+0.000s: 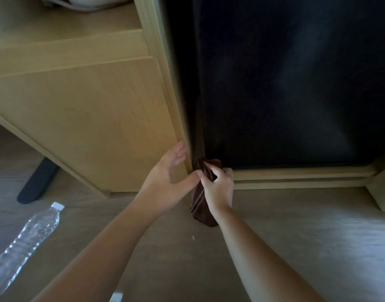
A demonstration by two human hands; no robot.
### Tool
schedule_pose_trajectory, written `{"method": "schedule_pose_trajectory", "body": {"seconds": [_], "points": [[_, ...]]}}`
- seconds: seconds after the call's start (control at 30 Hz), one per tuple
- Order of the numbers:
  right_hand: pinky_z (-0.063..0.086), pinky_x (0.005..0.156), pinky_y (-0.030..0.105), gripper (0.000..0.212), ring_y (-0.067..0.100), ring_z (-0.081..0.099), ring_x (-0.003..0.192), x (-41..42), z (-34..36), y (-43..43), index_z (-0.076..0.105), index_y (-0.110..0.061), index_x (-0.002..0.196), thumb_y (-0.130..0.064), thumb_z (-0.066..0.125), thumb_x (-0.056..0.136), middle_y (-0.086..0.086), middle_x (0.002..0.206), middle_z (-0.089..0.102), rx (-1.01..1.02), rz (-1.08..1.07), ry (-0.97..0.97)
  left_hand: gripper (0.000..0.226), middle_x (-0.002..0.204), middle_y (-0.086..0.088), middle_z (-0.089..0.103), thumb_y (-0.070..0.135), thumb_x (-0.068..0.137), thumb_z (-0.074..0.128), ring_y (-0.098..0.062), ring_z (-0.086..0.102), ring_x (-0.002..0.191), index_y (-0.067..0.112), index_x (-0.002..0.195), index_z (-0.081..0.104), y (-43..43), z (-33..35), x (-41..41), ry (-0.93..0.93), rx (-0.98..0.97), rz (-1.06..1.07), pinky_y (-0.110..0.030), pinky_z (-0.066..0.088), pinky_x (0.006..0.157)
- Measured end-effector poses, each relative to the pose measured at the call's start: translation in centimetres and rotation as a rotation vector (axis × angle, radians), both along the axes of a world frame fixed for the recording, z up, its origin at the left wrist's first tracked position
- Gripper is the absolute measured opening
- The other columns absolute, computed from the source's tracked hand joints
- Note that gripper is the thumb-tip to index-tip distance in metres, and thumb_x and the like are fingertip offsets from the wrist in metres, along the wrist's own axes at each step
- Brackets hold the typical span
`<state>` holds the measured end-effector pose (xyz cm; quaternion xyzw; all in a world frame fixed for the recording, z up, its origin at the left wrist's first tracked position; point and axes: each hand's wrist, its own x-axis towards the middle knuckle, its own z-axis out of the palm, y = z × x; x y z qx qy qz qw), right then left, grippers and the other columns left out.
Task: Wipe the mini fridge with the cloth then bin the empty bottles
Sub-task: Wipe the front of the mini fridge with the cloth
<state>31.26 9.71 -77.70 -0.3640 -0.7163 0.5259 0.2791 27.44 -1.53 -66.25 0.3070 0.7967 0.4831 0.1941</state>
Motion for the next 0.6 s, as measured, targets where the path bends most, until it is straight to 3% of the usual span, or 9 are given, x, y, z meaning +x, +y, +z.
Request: {"method": "schedule_pose_trajectory", "body": {"seconds": [0.1, 0.2, 0.4, 0.6], "points": [[0.035, 0.072, -0.004, 0.031, -0.006, 0.051, 0.084, 0.6, 1.0, 0.9, 0.065, -0.018, 0.112, -0.023, 0.067, 0.081, -0.005, 0.101, 0.046, 0.105, 0.003, 0.113, 0.089, 0.124, 0.032, 0.040, 0.053, 0.063, 0.062, 0.010, 0.038, 0.121, 0.029, 0.141, 0.027, 0.5, 0.1, 0.0, 0.002, -0.004, -0.001, -0.029, 0.029, 0.107], [0.035, 0.078, -0.003, 0.031, -0.012, 0.049, 0.089, 0.6, 1.7, 2.0, 0.065, -0.018, 0.111, -0.020, 0.068, 0.080, -0.005, 0.101, 0.044, 0.235, 0.015, 0.200, 0.082, 0.131, 0.022, 0.041, 0.042, 0.071, 0.065, 0.007, 0.040, 0.121, 0.026, 0.142, 0.026, 1.2, -0.1, -0.3, -0.019, 0.013, 0.022, -0.030, 0.029, 0.109], [0.033, 0.064, -0.006, 0.027, 0.005, 0.053, 0.076, 1.8, -1.1, 2.8, 0.066, -0.020, 0.109, -0.025, 0.066, 0.083, -0.005, 0.100, 0.042, 0.177, 0.096, -0.083, 0.073, 0.132, 0.017, 0.042, 0.033, 0.077, 0.063, 0.003, 0.040, 0.123, 0.025, 0.141, 0.028, 2.1, -0.9, -0.2, -0.032, 0.006, 0.052, -0.032, 0.030, 0.108], [0.036, 0.063, -0.003, 0.026, 0.003, 0.050, 0.077, 3.6, -1.3, 5.3, 0.066, -0.016, 0.108, -0.021, 0.066, 0.082, 0.001, 0.106, 0.050, 0.209, 0.027, -0.090, 0.077, 0.145, 0.009, 0.033, 0.032, 0.080, 0.062, -0.001, 0.033, 0.128, 0.023, 0.144, 0.021, 3.9, -2.4, -0.1, 0.003, -0.040, 0.091, -0.021, 0.027, 0.100]]}}
